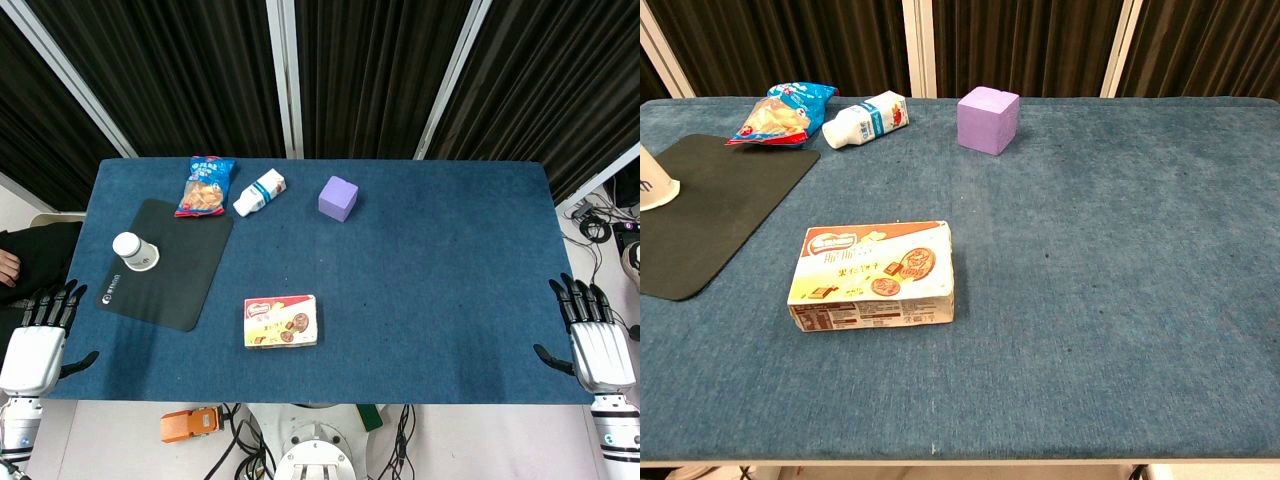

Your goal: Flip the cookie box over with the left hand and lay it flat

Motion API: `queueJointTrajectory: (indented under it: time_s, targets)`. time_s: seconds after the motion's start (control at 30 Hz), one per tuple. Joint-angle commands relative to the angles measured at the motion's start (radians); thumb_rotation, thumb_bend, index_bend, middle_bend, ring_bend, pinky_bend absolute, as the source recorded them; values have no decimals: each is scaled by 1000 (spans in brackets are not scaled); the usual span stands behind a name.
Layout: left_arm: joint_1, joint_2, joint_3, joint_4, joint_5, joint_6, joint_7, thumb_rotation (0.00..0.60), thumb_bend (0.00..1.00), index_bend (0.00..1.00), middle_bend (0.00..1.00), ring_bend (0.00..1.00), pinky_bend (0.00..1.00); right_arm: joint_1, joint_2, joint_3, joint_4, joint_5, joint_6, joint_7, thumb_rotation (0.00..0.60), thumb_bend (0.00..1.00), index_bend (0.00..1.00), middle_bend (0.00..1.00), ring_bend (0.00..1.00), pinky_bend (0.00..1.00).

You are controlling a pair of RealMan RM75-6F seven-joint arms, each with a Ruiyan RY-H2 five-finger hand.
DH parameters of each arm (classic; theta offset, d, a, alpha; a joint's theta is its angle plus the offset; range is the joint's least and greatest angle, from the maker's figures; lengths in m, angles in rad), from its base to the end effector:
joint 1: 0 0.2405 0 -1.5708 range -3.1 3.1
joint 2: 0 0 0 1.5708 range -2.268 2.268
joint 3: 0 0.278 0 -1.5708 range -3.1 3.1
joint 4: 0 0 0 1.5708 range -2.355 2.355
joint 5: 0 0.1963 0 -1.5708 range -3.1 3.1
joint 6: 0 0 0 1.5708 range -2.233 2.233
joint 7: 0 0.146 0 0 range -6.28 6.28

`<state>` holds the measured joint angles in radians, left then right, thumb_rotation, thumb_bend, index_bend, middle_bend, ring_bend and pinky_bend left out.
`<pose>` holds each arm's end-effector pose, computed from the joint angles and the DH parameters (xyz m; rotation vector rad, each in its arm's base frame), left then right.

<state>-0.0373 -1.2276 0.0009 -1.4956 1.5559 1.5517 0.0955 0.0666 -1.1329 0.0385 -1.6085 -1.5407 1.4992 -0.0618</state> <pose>-0.3390 0.1585 0.1529 -1.4283 -0.8190 -0.8310 -0.3230 -0.1753 0.1749 1.4243 -0.8563 0.8778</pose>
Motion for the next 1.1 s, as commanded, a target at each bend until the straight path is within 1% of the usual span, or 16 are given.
queueJointTrajectory:
  time_s: [0.03,0.27,0.43,0.53,0.67,0.7,0.83,0.93,1.03,1.1]
  targets:
    - [-1,-1,-1,1,-2,-3,-1,600,0,28,27,0,0,2,0,2,-3,0,-3,-3,600,277,0,0,0,0]
    - [-14,13,-7,-15,9,-8,26,600,0,28,28,0,0,6,1,9,-6,6,-5,-5,600,277,0,0,0,0]
    - [-54,33,-16,-80,55,-29,46,600,0,28,44,0,0,3,5,14,0,2,9,8,600,277,0,0,0,0]
    - [-94,44,-10,-135,88,-79,72,600,0,28,44,0,0,1,7,13,8,1,12,17,600,277,0,0,0,0]
    - [-161,35,-22,-220,102,-165,99,600,0,28,44,0,0,1,8,15,17,1,13,30,600,277,0,0,0,0]
    - [-185,28,-27,-247,100,-200,105,600,0,29,44,0,0,1,8,15,20,0,13,34,600,277,0,0,0,0]
    - [-268,-8,-50,-347,52,-339,160,600,0,28,44,0,0,3,10,16,24,0,10,39,600,277,0,0,0,0]
    - [-341,-53,-75,-424,-25,-458,258,600,0,28,43,0,0,2,11,15,27,0,10,45,600,276,0,0,0,0]
    - [-393,-114,-104,-450,-100,-519,352,600,0,28,43,0,0,2,11,14,33,1,7,52,600,277,0,0,0,0]
    - [-433,-168,-125,-450,-168,-553,439,600,0,28,43,0,0,1,10,13,38,3,5,56,600,277,0,0,0,0]
